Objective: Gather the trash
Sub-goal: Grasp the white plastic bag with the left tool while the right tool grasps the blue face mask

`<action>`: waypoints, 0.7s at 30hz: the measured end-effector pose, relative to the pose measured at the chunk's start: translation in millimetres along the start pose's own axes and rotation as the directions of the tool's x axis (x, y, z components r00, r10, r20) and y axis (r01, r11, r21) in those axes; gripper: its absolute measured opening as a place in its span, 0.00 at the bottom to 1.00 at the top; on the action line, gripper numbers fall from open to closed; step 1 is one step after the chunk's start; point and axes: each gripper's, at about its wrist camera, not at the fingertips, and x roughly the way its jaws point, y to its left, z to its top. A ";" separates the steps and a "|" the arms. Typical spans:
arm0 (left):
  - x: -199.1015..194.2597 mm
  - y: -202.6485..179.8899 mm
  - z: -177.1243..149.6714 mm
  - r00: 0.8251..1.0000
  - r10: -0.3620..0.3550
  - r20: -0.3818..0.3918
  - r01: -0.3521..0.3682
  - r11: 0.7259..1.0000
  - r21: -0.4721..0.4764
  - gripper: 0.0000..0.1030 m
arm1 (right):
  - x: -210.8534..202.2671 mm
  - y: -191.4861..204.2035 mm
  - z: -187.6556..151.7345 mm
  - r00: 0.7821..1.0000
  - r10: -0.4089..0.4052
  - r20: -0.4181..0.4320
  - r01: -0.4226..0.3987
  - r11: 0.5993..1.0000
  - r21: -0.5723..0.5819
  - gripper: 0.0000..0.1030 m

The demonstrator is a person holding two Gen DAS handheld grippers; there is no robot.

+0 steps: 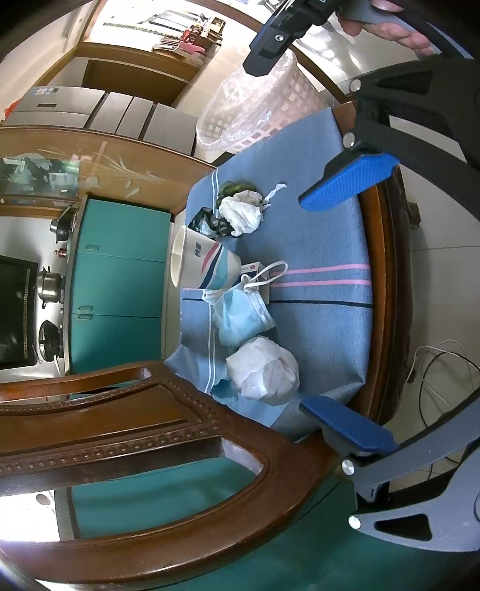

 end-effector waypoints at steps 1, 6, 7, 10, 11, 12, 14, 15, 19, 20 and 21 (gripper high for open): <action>0.6 -0.2 -0.1 1.000 0.001 -0.001 -0.001 1.000 0.002 0.97 | -0.1 0.5 0.0 1.000 -0.001 0.002 0.001 1.000 0.000 0.95; 3.3 2.5 0.5 1.000 0.005 -0.008 -0.005 1.000 -0.006 0.97 | 0.1 0.6 0.0 1.000 0.000 -0.002 0.000 1.000 0.000 0.95; 4.7 3.7 0.6 1.000 0.004 -0.012 -0.004 1.000 -0.013 0.97 | -0.2 0.8 0.1 1.000 0.000 -0.002 0.000 1.000 0.000 0.95; 16.6 9.3 3.1 0.999 0.008 -0.045 -0.009 0.999 -0.031 0.97 | -0.3 0.7 0.0 1.000 0.002 -0.003 -0.002 1.000 0.000 0.95; 21.5 10.5 5.0 0.998 0.026 -0.052 -0.027 0.999 -0.023 0.97 | 0.0 1.2 -0.2 1.000 0.002 -0.003 -0.002 1.000 0.000 0.95; 29.1 12.0 8.7 0.997 0.053 -0.061 -0.053 0.999 -0.004 0.96 | 0.4 1.3 -0.3 1.000 0.002 -0.006 -0.002 1.000 -0.001 0.95; 41.6 14.7 14.5 0.993 0.083 -0.082 -0.082 0.996 0.020 0.95 | 1.8 2.5 -0.7 1.000 0.003 -0.014 -0.003 1.000 -0.004 0.95; 50.4 17.4 16.9 0.990 0.099 -0.099 -0.096 0.995 0.029 0.93 | 3.1 3.6 -0.9 1.000 0.003 -0.018 -0.004 1.000 -0.007 0.95; 82.8 23.2 20.9 0.977 0.117 -0.177 -0.108 0.992 0.059 0.81 | 4.9 4.0 -1.3 1.000 0.006 -0.028 -0.006 1.000 -0.008 0.95; 89.1 23.3 21.9 0.974 0.120 -0.190 -0.108 0.992 0.071 0.79 | 5.5 4.0 -0.9 1.000 0.005 -0.030 -0.006 1.000 -0.007 0.95; 96.5 22.9 23.5 0.971 0.131 -0.199 -0.116 0.989 0.087 0.78 | 5.7 3.8 -1.0 1.000 0.004 -0.031 -0.005 1.000 -0.006 0.95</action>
